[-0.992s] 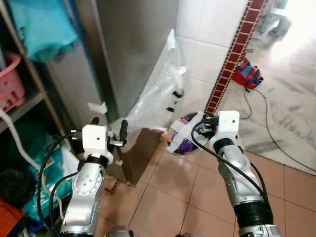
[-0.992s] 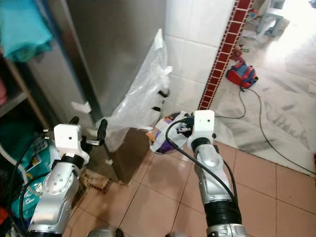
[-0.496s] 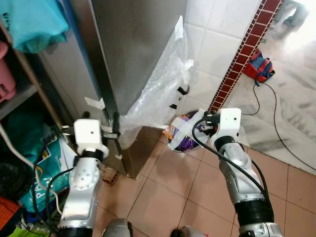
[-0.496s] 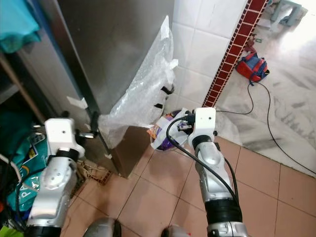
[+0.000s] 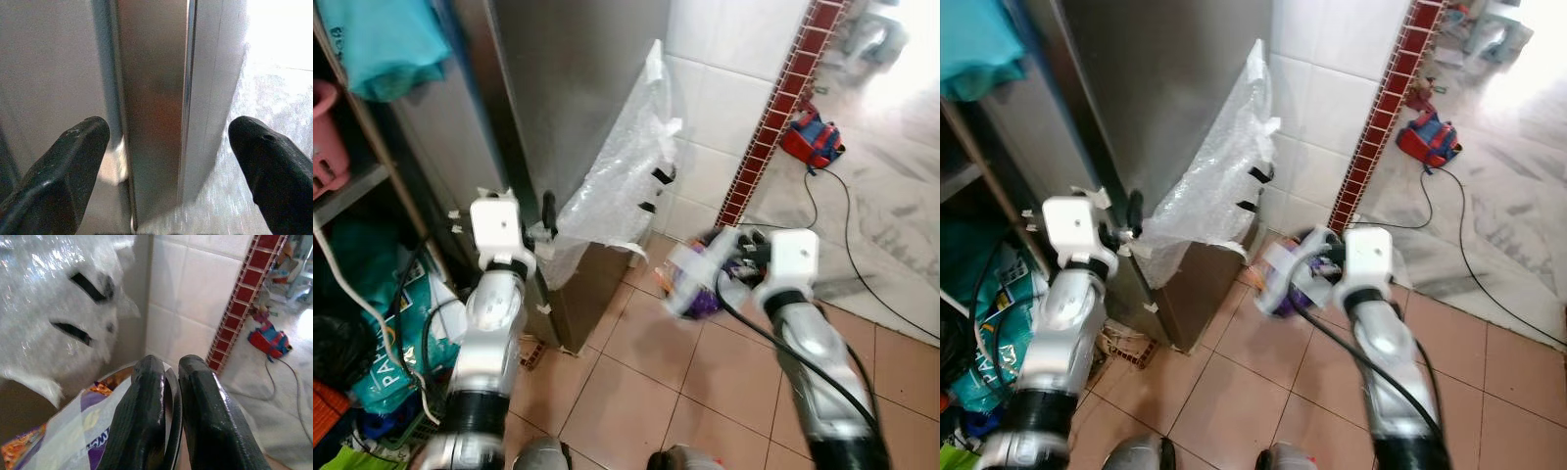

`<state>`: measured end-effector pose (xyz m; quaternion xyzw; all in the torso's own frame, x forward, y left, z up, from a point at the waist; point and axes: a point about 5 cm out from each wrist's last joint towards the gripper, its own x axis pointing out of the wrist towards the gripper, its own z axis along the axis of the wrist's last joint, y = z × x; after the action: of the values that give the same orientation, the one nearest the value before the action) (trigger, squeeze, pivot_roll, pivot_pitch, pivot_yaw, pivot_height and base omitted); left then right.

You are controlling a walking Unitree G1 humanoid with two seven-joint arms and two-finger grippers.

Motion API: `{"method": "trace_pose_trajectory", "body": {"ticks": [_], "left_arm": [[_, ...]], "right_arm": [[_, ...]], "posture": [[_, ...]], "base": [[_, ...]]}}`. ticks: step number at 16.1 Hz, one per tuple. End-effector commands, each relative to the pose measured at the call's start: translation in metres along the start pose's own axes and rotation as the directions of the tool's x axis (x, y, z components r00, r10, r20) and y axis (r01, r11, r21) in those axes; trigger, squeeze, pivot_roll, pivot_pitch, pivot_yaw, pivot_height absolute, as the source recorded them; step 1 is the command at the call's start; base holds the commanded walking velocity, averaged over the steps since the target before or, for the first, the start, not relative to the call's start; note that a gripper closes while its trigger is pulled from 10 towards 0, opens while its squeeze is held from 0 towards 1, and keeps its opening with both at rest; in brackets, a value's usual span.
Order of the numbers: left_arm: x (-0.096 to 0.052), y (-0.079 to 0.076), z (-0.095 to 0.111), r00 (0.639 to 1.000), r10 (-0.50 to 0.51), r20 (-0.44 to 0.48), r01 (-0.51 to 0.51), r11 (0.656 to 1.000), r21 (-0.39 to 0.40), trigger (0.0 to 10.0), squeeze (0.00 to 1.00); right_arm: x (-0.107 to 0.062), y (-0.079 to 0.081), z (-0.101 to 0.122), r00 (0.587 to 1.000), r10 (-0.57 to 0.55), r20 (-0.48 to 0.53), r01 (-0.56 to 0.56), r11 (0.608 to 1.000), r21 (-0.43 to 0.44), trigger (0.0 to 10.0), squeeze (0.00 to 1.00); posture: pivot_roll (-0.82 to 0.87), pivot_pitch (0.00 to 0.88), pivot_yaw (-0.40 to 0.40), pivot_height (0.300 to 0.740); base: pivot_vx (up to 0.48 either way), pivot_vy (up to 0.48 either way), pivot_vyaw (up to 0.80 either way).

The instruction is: Restocking fridge

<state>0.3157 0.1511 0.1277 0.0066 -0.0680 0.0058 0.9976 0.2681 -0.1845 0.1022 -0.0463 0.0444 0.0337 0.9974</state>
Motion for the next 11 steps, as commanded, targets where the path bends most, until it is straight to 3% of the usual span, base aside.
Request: {"method": "trace_pose_trajectory", "body": {"ticks": [1, 5, 7, 11], "left_arm": [[0.005, 0.004, 0.000, 1.000, 0.018, 0.004, -0.018, 1.000, 0.003, 10.0, 0.00], [0.021, 0.007, 0.004, 1.000, 0.018, 0.018, -0.018, 1.000, 0.006, 10.0, 0.00], [0.031, 0.005, -0.003, 0.999, 0.027, -0.032, -0.028, 0.999, -0.016, 10.0, 0.00], [0.043, 0.001, 0.001, 0.999, 0.024, -0.032, -0.025, 0.999, -0.026, 10.0, 0.00]], "right_arm": [[-0.004, -0.005, 0.006, 1.000, -0.009, 0.017, 0.009, 1.000, -0.009, 10.0, 0.00], [-0.008, -0.007, 0.009, 1.000, -0.014, 0.001, 0.014, 1.000, -0.012, 10.0, 0.00], [-0.007, -0.005, 0.012, 1.000, -0.007, 0.001, 0.007, 1.000, -0.010, 10.0, 0.00], [-0.004, -0.006, 0.016, 1.000, -0.008, 0.006, 0.008, 1.000, -0.014, 10.0, 0.00]], "posture": [[0.02, 0.100, -0.035, 0.740], [0.00, 0.105, -0.038, 0.740], [0.00, 0.103, -0.043, 0.740], [-0.01, 0.094, -0.045, 0.740]], "base": [[0.000, 0.000, 0.00], [0.000, 0.000, 0.00], [0.000, 0.000, 0.00], [0.000, 0.000, 0.00]]}}
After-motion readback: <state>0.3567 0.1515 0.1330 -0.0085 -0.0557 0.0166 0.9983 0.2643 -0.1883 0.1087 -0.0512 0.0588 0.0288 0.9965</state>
